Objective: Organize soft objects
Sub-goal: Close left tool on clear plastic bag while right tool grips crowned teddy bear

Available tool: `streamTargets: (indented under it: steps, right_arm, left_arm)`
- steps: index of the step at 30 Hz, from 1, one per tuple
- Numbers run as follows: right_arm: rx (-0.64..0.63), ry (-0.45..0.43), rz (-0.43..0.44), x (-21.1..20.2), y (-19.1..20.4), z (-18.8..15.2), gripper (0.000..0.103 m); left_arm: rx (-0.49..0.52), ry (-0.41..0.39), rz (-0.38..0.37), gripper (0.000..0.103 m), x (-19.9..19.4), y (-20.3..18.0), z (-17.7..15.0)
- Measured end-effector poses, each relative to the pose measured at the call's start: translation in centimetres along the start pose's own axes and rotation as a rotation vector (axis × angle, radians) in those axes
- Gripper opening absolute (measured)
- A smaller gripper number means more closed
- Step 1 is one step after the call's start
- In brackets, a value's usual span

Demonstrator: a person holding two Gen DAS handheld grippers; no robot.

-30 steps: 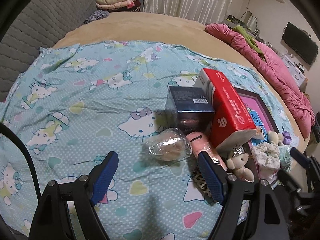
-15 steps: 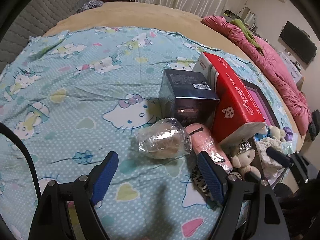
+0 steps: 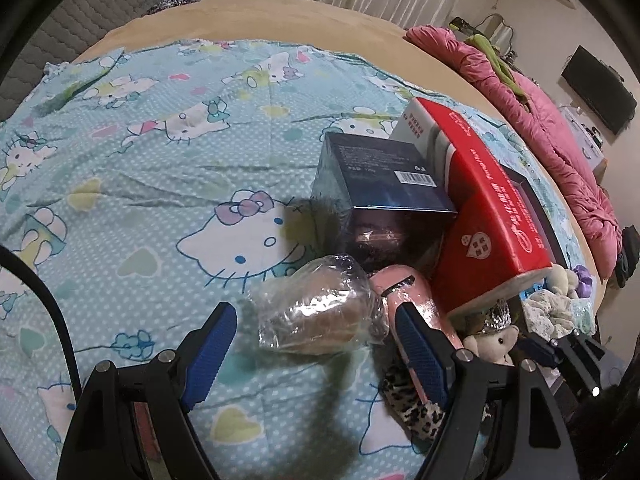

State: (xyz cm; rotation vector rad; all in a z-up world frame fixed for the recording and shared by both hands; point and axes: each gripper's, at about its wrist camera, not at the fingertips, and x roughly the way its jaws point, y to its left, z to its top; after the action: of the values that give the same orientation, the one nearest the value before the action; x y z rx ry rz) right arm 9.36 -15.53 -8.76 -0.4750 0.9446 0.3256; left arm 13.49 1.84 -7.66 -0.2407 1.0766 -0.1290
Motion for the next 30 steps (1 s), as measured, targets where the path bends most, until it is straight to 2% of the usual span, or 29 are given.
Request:
streamTargets:
  steps: [3, 7, 10, 13, 17, 19, 30]
  right_arm:
    - [0.024, -0.019, 0.028, -0.1, -0.4, -0.1, 0.037]
    - [0.075, -0.044, 0.096, -0.8, -1.2, -0.2, 0.036]
    - [0.118, -0.057, 0.141, -1.5, -1.7, -0.3, 0.036]
    - [0.155, -0.079, 0.178, -2.2, -2.1, -0.3, 0.036]
    - [0.178, -0.104, 0.201, -3.3, -2.3, -0.3, 0.036]
    - [0.189, -0.107, 0.212, -3.5, -2.4, -0.4, 0.036]
    - [0.222, -0.147, 0.238, -5.4, -3.3, -0.9, 0.036]
  left_arm:
    - [-0.012, 0.028, 0.008, 0.081, 0.9, 0.4, 0.2]
    - [-0.028, 0.031, -0.024, 0.081, 1.5, 0.8, 0.1]
    - [-0.028, 0.026, -0.046, 0.071, 1.6, 0.8, 0.2]
    - [-0.023, 0.025, -0.050, 0.067, 1.6, 0.9, 0.2]
    - [-0.028, 0.018, -0.063, 0.061, 1.4, 1.0, 0.1]
    - [-0.015, 0.017, -0.058, 0.054, 1.2, 0.8, 0.0]
    - [0.042, -0.022, -0.004, 0.052, -1.5, -0.5, -1.1]
